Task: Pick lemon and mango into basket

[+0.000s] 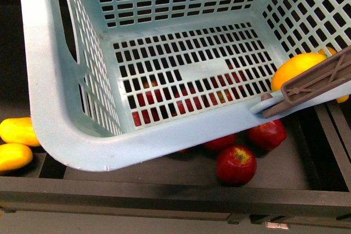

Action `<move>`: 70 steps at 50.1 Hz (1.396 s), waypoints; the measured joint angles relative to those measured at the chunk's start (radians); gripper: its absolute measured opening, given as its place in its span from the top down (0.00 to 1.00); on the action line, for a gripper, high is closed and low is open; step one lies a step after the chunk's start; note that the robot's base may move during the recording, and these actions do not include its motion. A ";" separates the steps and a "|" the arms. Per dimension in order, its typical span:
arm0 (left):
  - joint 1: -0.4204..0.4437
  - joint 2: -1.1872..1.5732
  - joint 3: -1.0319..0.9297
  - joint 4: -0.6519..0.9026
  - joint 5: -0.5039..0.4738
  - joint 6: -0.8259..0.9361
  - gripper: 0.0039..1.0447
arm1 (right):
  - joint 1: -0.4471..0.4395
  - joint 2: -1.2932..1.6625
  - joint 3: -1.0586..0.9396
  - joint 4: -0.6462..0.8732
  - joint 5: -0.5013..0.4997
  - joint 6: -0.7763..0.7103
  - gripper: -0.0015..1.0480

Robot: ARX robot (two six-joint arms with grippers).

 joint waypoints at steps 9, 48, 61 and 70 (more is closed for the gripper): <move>0.000 0.000 0.000 0.000 0.000 0.000 0.96 | 0.000 -0.032 -0.011 -0.016 0.000 -0.002 0.68; -0.002 0.000 -0.005 0.000 -0.003 -0.003 0.96 | 0.000 -0.034 -0.014 -0.017 0.002 -0.001 0.08; 0.000 0.000 -0.005 0.000 0.001 0.001 0.96 | 0.000 -0.035 -0.014 -0.017 0.000 -0.002 0.08; 0.000 -0.002 -0.005 0.000 0.004 0.000 0.96 | 0.001 -0.035 -0.014 -0.017 0.000 -0.001 0.08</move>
